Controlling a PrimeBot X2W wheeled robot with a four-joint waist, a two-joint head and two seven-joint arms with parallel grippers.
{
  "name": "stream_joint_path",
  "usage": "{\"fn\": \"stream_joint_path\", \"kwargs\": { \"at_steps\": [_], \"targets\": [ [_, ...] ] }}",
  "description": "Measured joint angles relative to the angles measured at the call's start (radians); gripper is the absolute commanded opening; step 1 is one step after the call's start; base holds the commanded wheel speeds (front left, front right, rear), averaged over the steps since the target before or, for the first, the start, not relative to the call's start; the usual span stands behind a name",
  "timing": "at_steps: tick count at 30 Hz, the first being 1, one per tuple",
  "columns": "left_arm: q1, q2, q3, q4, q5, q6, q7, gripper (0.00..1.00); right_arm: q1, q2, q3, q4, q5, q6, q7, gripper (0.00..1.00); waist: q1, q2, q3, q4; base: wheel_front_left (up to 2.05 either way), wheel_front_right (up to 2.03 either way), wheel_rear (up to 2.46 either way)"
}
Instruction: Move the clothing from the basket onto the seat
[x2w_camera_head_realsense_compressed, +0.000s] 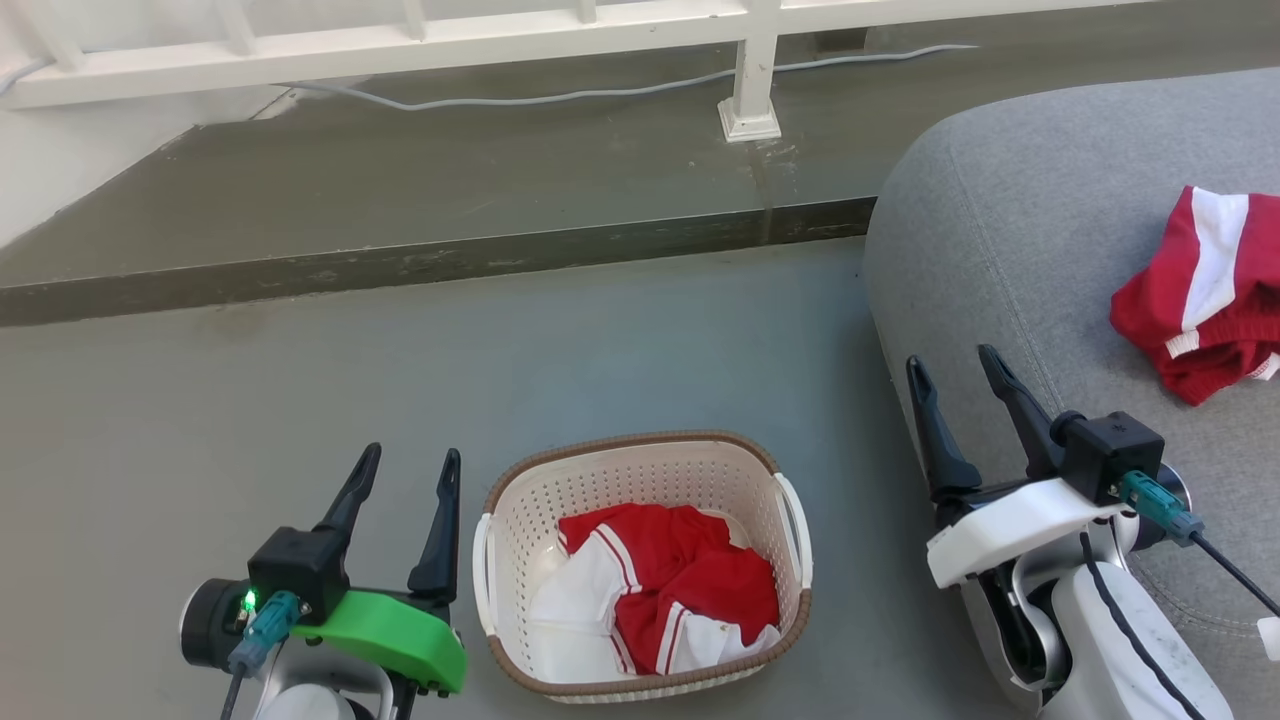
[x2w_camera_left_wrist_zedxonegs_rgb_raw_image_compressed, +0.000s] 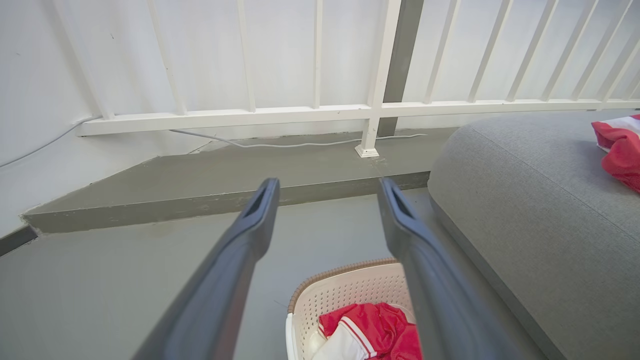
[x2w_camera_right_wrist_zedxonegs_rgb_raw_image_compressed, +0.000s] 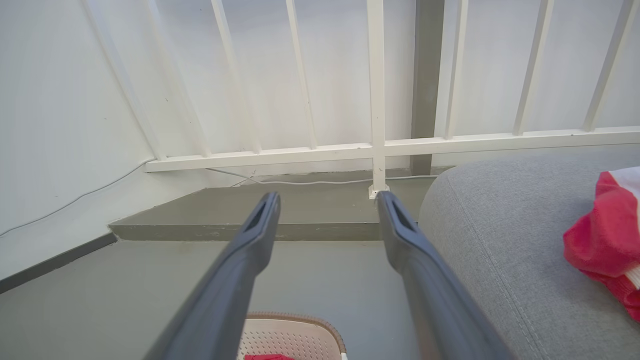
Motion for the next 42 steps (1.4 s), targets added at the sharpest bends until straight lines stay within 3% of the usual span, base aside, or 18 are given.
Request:
{"fn": "stream_joint_path", "kwargs": {
  "at_steps": [24,35,42],
  "targets": [
    [0.004,-0.003,0.006,-0.052,0.047,0.003,0.022,1.0,0.004,-0.009,0.0,-0.087,0.0,-0.001,0.03,1.0,0.0,0.0,0.055,-0.003,0.0,0.0,0.0],
    [-0.017,-0.015,-0.054,-0.034,0.061,-0.003,0.082,1.0,-0.012,-0.015,0.001,-0.173,0.0,-0.001,0.053,1.0,0.0,0.0,0.179,-0.015,0.0,0.0,0.0],
    [-0.077,-0.04,-0.104,0.028,0.06,-0.047,0.129,1.0,-0.063,-0.015,0.014,-0.22,0.0,0.0,0.062,1.0,0.0,0.0,0.271,-0.028,0.0,0.0,0.0]
  ]
}}
